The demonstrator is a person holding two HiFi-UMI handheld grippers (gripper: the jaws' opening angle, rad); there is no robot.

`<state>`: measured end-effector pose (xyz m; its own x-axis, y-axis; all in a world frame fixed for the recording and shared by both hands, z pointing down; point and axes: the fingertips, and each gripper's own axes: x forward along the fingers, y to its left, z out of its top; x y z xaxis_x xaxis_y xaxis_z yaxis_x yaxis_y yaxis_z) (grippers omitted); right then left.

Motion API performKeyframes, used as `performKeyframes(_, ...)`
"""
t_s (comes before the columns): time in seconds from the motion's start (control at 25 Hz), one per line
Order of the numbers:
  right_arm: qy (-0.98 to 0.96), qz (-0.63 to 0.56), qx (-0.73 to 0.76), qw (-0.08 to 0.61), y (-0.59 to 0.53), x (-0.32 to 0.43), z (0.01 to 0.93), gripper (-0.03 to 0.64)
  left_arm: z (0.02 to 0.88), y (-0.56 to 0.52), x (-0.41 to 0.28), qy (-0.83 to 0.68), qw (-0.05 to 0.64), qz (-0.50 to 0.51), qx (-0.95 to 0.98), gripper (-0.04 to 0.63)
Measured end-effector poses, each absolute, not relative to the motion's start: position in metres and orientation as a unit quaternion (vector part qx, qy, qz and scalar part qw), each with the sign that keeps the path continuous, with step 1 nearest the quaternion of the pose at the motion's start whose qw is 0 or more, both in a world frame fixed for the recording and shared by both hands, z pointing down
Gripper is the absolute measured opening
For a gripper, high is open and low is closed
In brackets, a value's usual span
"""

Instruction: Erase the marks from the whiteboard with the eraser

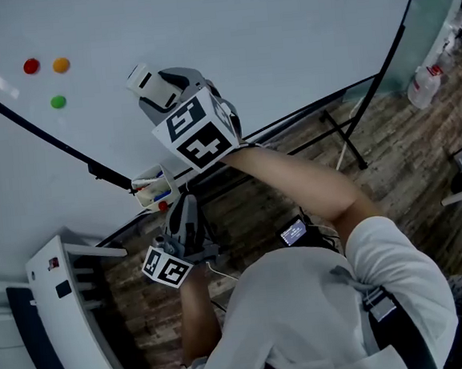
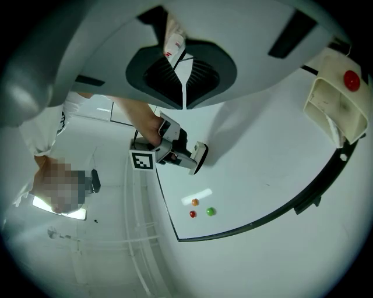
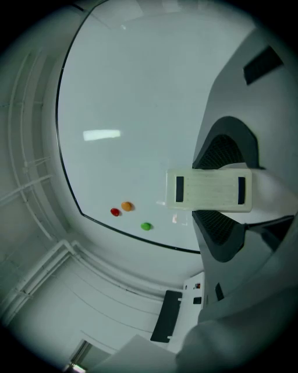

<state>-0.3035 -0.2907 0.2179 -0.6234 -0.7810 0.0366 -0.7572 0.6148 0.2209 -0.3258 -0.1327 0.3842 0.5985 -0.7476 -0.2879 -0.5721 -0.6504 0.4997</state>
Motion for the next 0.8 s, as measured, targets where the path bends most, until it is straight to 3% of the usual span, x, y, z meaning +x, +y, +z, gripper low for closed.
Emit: performKeyframes(0.8,-0.891,-0.126,0.429,0.076,-0.28,-0.245,0.241,0.241,0.404,-0.135,-0.296,-0.395,0.207,-0.237,0.863,0.008)
